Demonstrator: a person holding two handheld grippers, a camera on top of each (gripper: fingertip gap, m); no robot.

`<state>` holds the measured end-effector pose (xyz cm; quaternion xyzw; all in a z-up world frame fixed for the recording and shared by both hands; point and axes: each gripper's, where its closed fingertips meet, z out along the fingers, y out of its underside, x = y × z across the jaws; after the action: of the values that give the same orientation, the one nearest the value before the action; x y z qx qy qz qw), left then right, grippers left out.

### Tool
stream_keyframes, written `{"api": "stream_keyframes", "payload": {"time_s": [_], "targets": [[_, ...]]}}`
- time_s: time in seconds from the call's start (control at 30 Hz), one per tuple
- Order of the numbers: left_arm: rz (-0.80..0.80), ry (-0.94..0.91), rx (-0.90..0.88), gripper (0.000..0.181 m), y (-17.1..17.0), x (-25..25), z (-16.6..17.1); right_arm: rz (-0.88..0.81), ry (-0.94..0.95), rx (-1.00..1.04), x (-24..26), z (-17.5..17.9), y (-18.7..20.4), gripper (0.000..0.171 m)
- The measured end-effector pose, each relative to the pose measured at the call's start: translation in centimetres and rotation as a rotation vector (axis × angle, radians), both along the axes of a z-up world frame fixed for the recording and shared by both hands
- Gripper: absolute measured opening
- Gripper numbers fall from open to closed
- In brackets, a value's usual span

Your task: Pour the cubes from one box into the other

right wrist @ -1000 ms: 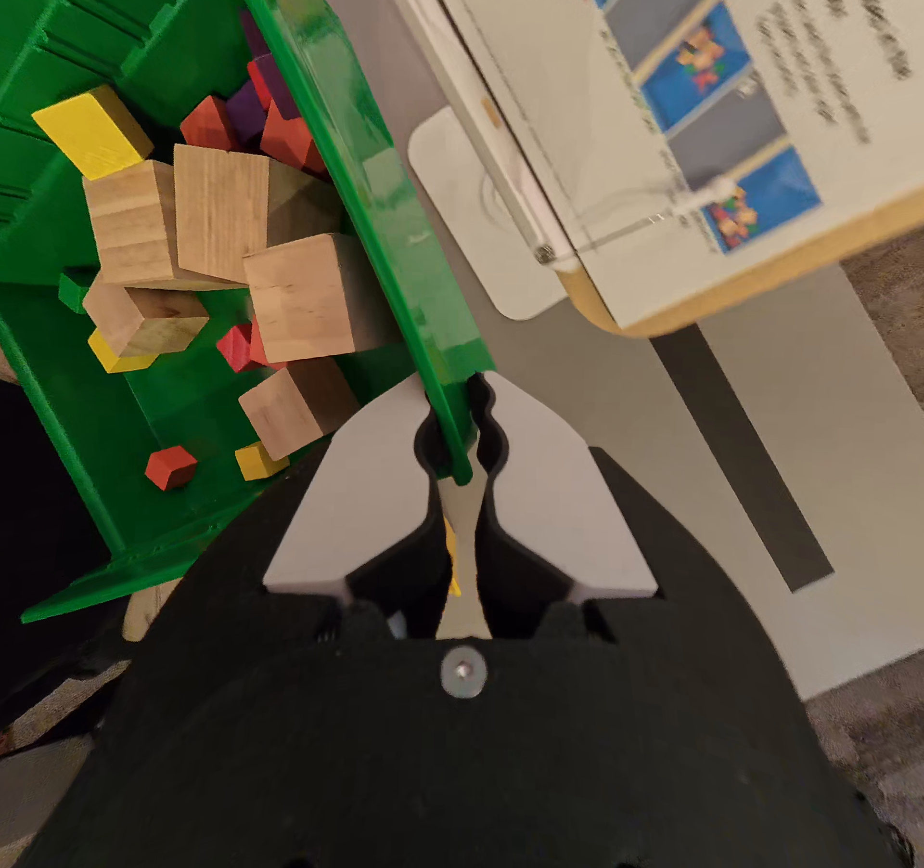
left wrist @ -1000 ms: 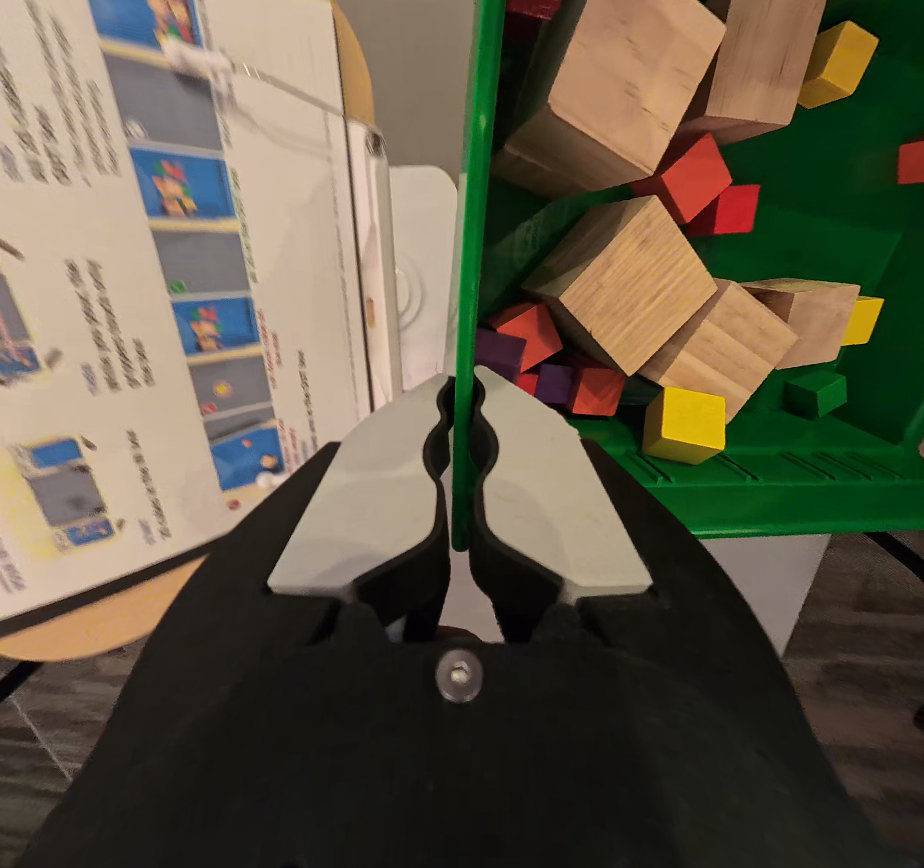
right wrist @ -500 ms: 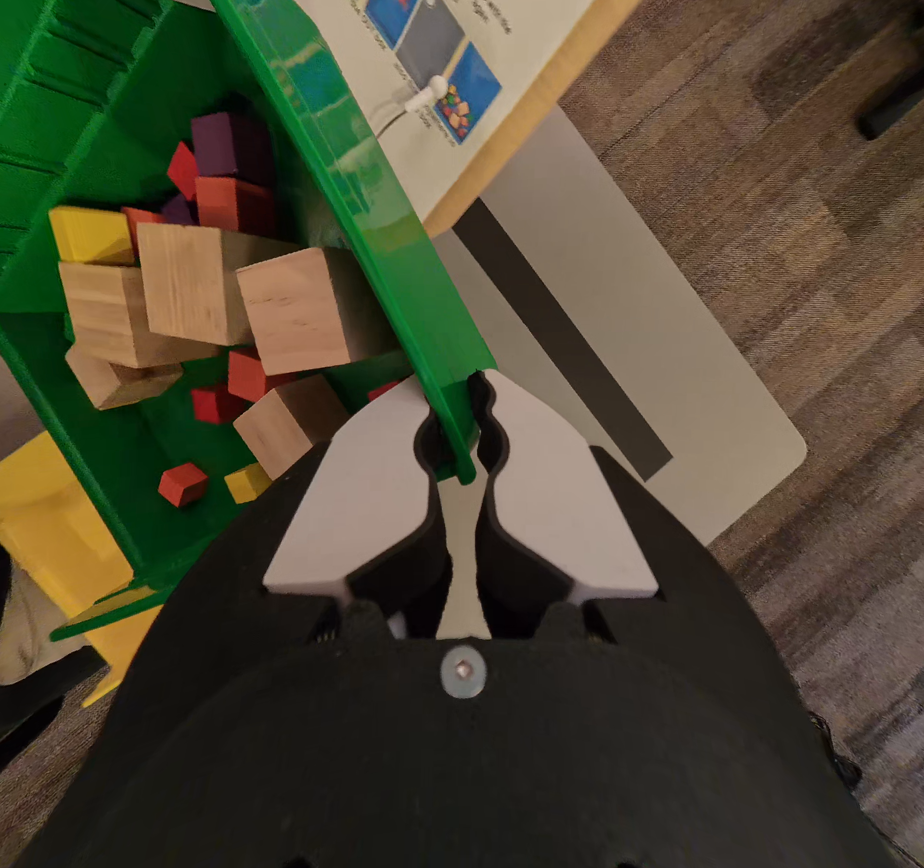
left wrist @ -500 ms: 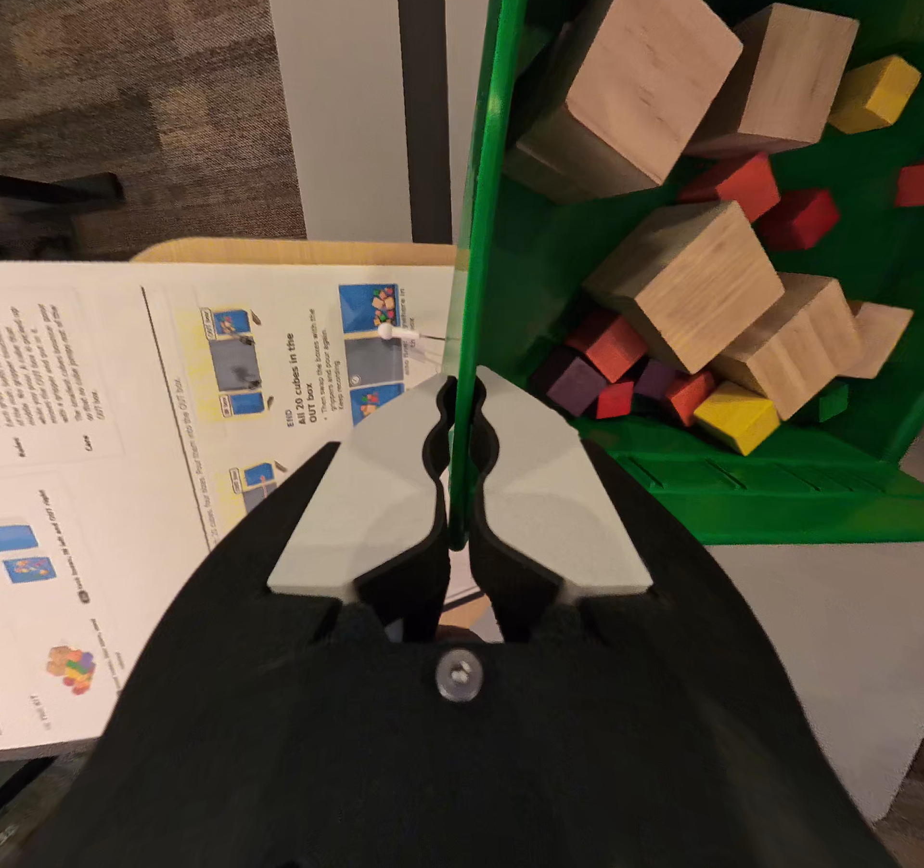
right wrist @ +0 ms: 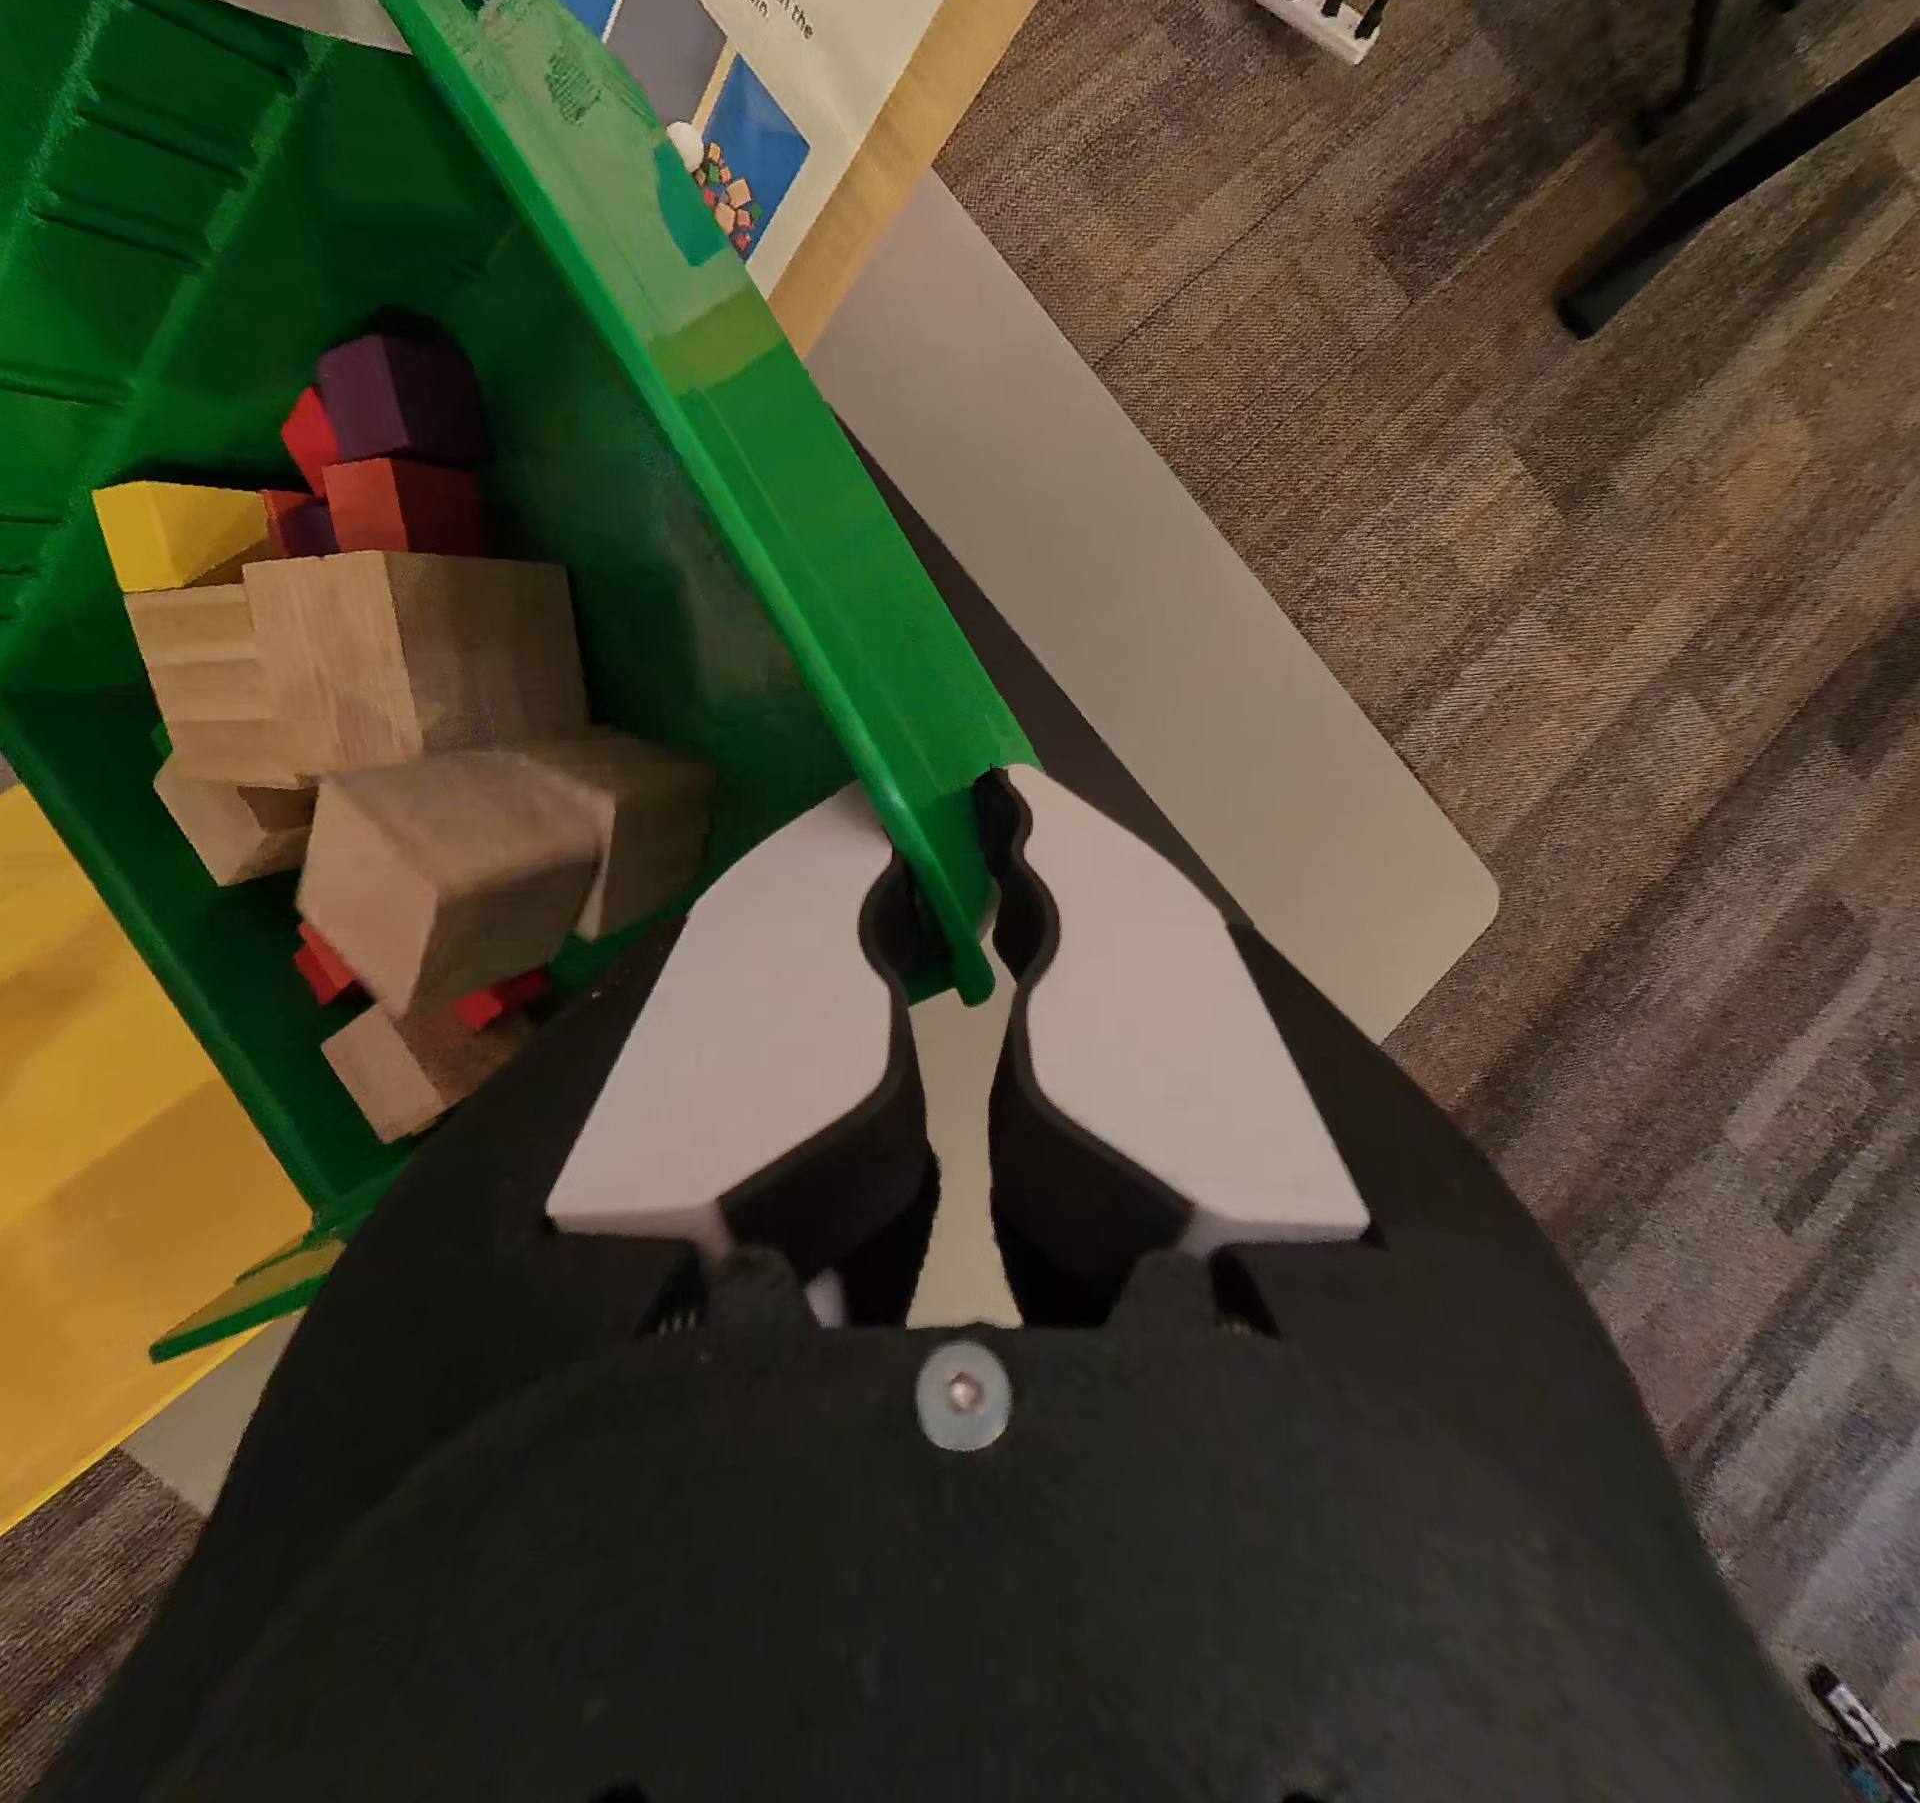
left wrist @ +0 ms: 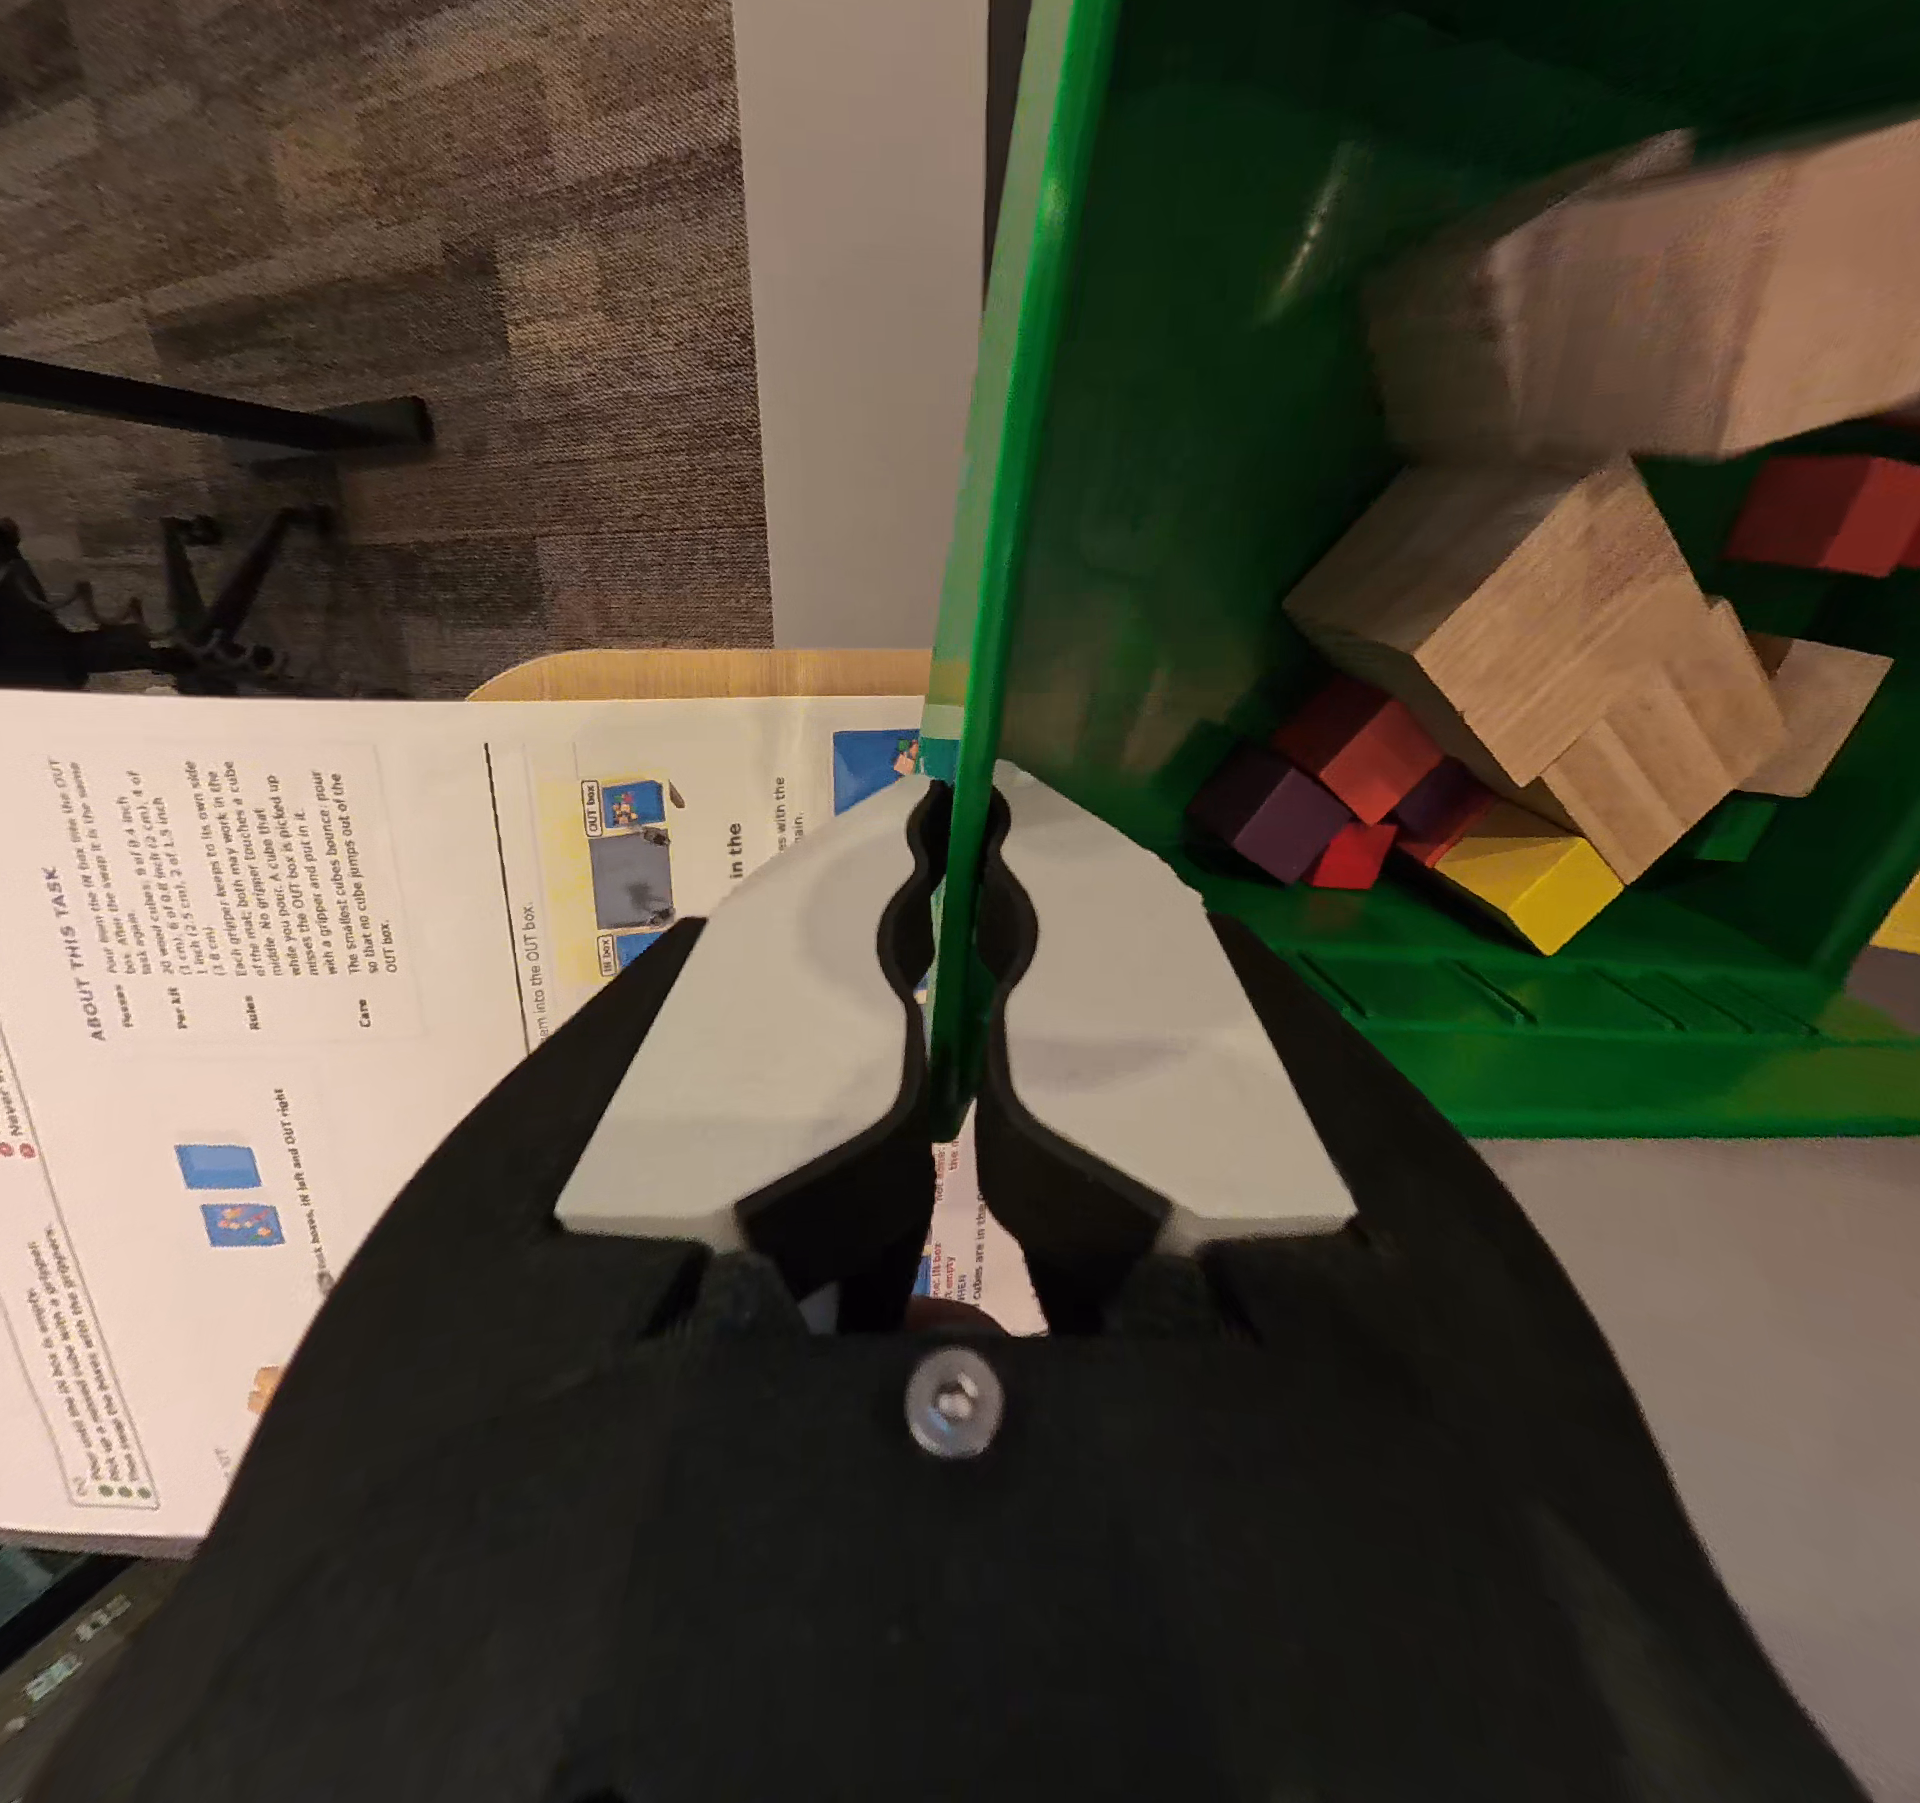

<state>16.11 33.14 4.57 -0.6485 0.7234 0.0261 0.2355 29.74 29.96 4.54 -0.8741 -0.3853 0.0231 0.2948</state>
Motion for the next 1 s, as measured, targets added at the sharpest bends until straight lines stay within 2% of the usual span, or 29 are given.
{"api": "stream_keyframes", "payload": {"time_s": [0.03, 0.43, 0.67, 1.0], "targets": [[0.003, -0.002, 0.006, 0.003, -0.1, 0.0, 0.1, -0.001, -0.001, 0.013, 0.1, 0.2, 0.0, 0.007], [0.015, -0.058, 0.141, 0.004, -1.4, 0.6, 2.7, -0.02, 0.005, 0.146, 0.6, 2.6, -0.9, 0.007], [0.013, -0.065, 0.222, 0.004, -2.4, 0.3, 2.9, -0.024, -0.01, 0.213, 0.2, 2.9, -2.0, 0.007], [0.016, -0.119, 0.362, 0.003, -5.2, -0.2, 4.9, -0.034, -0.029, 0.357, -0.3, 5.5, -4.4, 0.008]]}}
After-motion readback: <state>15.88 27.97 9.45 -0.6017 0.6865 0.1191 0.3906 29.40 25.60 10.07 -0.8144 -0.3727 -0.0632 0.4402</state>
